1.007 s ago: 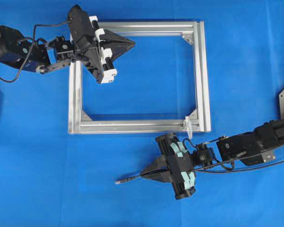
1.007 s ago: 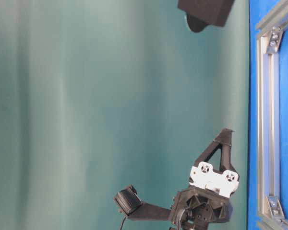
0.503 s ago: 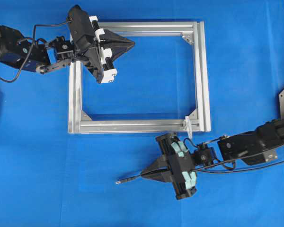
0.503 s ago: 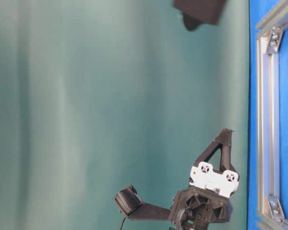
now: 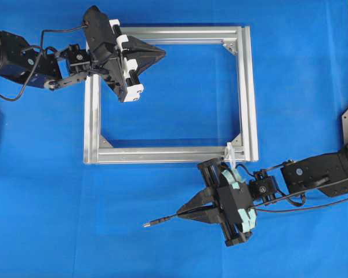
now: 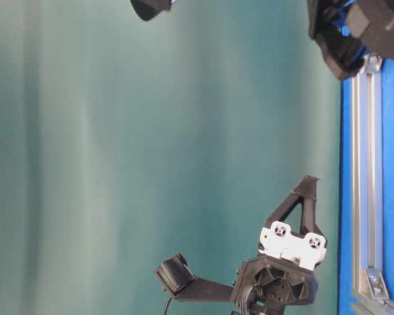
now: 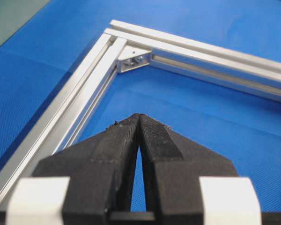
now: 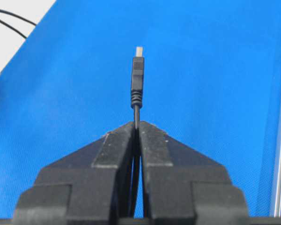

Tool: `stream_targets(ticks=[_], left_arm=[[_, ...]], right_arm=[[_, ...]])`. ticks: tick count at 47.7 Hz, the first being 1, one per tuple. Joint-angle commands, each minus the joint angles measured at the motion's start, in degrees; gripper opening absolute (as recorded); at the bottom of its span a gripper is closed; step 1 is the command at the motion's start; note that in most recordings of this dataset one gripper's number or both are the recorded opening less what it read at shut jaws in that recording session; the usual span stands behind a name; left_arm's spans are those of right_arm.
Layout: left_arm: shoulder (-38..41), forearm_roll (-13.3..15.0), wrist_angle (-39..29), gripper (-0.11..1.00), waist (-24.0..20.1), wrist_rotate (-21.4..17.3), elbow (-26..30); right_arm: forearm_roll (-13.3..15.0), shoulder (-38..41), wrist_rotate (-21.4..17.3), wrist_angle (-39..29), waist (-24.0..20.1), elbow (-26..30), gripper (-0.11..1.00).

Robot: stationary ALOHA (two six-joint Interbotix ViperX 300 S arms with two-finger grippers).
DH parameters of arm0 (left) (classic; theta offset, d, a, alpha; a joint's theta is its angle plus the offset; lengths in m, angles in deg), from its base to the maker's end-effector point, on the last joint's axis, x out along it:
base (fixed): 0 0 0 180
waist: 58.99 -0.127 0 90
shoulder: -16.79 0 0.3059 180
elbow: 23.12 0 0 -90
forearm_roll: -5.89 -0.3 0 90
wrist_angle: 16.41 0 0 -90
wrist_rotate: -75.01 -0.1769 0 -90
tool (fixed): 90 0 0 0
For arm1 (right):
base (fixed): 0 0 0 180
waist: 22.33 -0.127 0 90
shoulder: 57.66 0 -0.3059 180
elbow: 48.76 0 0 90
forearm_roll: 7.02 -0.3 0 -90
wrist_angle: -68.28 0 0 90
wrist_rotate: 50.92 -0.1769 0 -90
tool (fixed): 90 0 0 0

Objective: Insert the wire through the string loop located on the right side.
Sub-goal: 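Lift the cable plug with the right gripper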

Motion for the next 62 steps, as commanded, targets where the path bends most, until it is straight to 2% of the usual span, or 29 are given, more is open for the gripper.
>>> stream_targets(ticks=[1, 46, 53, 62], left_arm=[[-1.8, -0.2, 0.4, 0.00, 0.1, 0.0, 1.1], [-1.8, -0.2, 0.4, 0.00, 0.0, 0.1, 1.0], [-2.3, -0.2, 0.4, 0.00, 0.1, 0.1, 0.7], [-3.2, -0.2, 0.4, 0.00, 0.0, 0.1, 0.3]], right_arm=[[-0.1, -1.8, 0.1, 0.1, -0.2, 0.4, -0.03], [-0.2, -1.9, 0.1, -0.2, -0.2, 0.1, -0.03], [-0.4, -3.5, -0.4, -0.1, -0.6, -2.4, -0.03], [-2.5, -9.2, -0.4, 0.1, -2.2, -9.5, -0.03]])
